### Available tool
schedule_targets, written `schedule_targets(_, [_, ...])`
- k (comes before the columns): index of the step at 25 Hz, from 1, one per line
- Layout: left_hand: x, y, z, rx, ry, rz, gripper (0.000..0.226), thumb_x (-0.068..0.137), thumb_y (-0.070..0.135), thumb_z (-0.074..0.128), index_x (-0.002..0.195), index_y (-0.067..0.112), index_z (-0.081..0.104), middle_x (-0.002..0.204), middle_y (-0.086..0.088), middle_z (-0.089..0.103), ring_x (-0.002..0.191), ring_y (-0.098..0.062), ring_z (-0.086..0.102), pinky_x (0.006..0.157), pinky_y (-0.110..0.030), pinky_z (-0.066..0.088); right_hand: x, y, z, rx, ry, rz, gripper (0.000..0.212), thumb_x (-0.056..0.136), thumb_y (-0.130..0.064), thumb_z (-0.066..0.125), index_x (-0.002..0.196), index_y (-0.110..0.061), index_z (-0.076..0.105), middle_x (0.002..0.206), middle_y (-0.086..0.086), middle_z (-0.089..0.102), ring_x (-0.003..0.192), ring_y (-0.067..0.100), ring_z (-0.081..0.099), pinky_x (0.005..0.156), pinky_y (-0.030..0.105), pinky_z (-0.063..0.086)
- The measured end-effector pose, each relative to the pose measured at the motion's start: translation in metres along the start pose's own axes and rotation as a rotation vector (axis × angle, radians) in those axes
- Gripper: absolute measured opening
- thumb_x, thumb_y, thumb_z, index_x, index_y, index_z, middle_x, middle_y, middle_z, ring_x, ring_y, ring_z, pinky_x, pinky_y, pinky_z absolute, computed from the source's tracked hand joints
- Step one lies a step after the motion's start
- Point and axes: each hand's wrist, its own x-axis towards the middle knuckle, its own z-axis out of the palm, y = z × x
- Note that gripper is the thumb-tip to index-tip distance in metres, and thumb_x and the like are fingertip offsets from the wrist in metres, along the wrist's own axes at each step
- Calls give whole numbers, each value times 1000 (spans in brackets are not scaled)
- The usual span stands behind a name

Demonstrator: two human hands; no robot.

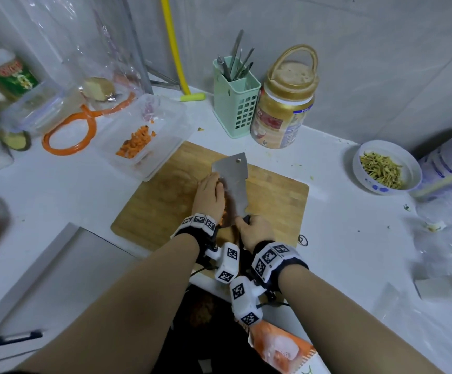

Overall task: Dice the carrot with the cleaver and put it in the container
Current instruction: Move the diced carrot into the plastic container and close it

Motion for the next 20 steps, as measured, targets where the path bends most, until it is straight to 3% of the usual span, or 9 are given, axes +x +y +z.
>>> schedule_targets(4, [2, 2, -1, -51, 39, 5, 41, 105, 16, 30, 143, 7, 42, 151, -8, 39, 141, -22, 31, 118, -32, 22, 1, -6, 7, 14, -50, -34, 40, 97, -37, 51, 63, -17, 47, 60, 1, 52, 57, 17, 49, 51, 30, 35])
schedule_targets(8, [3, 6, -1, -76, 57, -4, 42, 105, 16, 29, 145, 5, 38, 154, -8, 34, 143, -19, 28, 114, -21, 16, 5, -7, 9, 183, -91, -26, 34, 95, -34, 56, 68, -14, 55, 64, 7, 63, 62, 23, 59, 62, 34, 47])
schedule_targets(15, [24, 26, -26, -41, 91, 110, 42, 105, 17, 31, 144, 5, 41, 153, -7, 35, 142, -18, 28, 117, -23, 17, 9, -31, -1, 418, -53, -58, 47, 97, -22, 57, 52, -10, 48, 36, -5, 49, 31, 5, 42, 42, 18, 34])
schedule_targets(18, [44, 35, -52, -31, 167, 153, 41, 105, 15, 32, 142, 2, 43, 152, -10, 38, 142, -21, 31, 117, -25, 18, 18, -60, -7, 394, -49, -124, 47, 96, -26, 57, 52, -11, 48, 41, -1, 51, 33, 8, 43, 47, 23, 36])
schedule_targets(20, [58, 37, -72, -24, 226, 187, 40, 104, 13, 33, 140, -1, 45, 150, -14, 40, 141, -25, 33, 117, -26, 18, 23, -84, -10, 387, -57, -175, 47, 97, -26, 56, 53, -10, 51, 44, 3, 54, 33, 8, 45, 45, 19, 37])
